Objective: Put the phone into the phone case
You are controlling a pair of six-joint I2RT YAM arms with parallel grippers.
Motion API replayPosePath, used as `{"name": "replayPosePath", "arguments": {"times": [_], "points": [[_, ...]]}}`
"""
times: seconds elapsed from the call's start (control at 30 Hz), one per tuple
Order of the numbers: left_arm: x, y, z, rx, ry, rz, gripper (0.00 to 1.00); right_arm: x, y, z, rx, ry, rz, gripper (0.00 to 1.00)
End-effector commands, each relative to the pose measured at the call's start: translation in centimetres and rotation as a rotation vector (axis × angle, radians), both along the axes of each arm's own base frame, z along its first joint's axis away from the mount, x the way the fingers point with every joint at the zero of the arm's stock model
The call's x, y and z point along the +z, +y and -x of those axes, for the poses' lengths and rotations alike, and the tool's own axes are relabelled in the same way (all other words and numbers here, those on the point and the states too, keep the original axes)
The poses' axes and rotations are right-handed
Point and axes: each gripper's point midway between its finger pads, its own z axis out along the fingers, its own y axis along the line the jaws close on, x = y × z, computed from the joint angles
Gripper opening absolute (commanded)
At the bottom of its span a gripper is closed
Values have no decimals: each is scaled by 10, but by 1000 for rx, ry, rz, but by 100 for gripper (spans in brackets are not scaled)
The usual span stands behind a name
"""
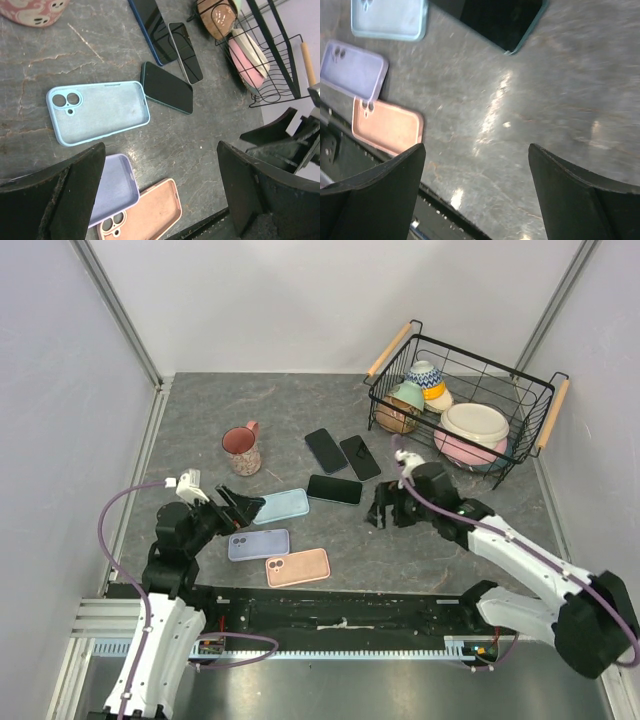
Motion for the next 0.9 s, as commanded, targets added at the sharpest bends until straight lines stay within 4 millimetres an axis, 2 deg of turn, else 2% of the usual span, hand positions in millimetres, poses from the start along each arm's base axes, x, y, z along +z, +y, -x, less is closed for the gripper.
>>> {"name": "replayPosePath", "arguments": {"times": [0.0,0.03,0.1,0.17,0.2,0.23,0.27,0.3,0.33,0.37,0.43,0.47,0.57,0.7,0.87], "points": [[12,-1,-3,17,34,47,99,-6,38,11,62,31,17,87],[16,-3,-3,10,28,51,99,-12,50,23,101,42,24,85],[27,-5,-3,-6,6,56,99,-28,68,32,132,80,35,81],[34,-5,-4,-4,-11,52,99,-33,88,42,175,75,68,77],[42,-4,-5,-2,-28,53,99,-47,93,46,188,98,110,75],[44,-4,-6,-3,-30,53,99,-42,108,50,214,80,115,74],[47,-4,-6,-4,-37,54,99,-53,113,54,223,100,152,70],[50,-4,-7,-1,-42,54,99,-56,119,56,230,104,163,69],[52,-5,-7,-7,-43,55,100,-51,132,59,251,96,156,68],[52,-6,-7,-12,-38,58,100,-60,135,62,258,116,183,65],[50,-8,-6,-23,-27,63,100,-60,146,61,256,99,199,62],[49,-9,-5,-28,-23,66,100,-68,146,62,255,117,224,60],[44,-9,-4,-32,-14,68,100,-75,148,58,226,128,256,53],[38,-10,-3,-33,-7,69,100,-77,142,51,184,117,312,49],[36,-10,-5,-35,-10,69,100,-82,140,53,193,121,346,44]]}}
